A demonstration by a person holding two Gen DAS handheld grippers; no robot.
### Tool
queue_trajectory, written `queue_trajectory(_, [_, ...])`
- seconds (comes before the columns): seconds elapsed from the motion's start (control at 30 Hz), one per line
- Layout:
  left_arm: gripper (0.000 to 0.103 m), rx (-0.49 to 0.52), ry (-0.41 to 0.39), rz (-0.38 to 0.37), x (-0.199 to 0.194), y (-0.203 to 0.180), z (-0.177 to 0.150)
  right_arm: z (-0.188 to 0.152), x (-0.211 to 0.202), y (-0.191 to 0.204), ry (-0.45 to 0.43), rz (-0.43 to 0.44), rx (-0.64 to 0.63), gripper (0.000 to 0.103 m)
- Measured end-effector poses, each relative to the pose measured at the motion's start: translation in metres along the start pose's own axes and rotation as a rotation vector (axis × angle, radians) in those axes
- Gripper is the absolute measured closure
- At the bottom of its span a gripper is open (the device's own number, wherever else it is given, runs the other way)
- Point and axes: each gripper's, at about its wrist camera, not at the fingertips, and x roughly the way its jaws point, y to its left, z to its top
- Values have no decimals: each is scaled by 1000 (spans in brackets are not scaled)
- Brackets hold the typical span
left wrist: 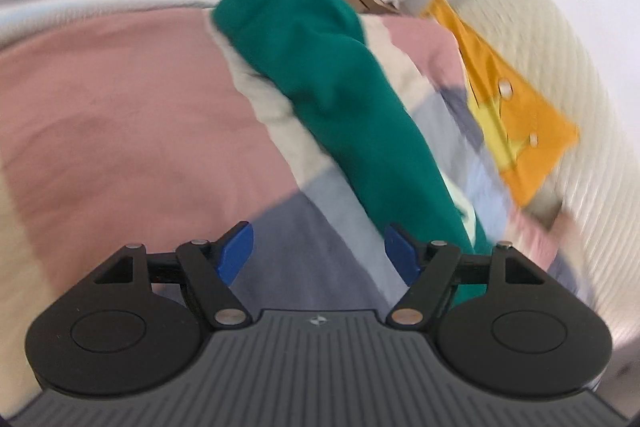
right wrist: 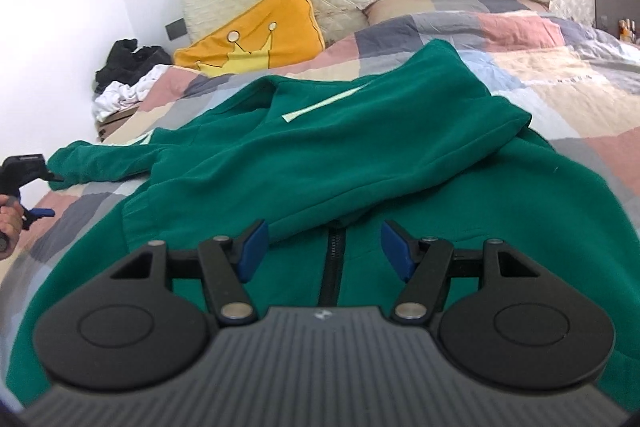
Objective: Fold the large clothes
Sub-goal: 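Swing the left gripper toward the other sleeve cuff, then grasp the green sleeve cuff with the left gripper and lift it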
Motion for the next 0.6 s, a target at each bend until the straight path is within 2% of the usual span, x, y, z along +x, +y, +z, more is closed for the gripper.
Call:
queue_trajectory(0.13, [26, -153, -27, -82, 34, 35, 24, -5, 17, 7, -14, -48, -44, 39])
queue_trajectory(0.27, [26, -242, -81, -158, 59, 45, 49, -5, 28, 16, -61, -74, -50, 39])
queue_trajectory(0.4, [26, -319, -106, -182, 88, 44, 73, -4, 40, 22, -60, -74, -44, 39])
queue_trajectory(0.5, [26, -341, -125, -176, 107, 37, 88, -4, 45, 23, -52, -88, -37, 39])
queue_trajectory(0.6, [27, -324, -155, -126, 124, 26, 102, -3, 54, 21, -35, -103, -25, 39])
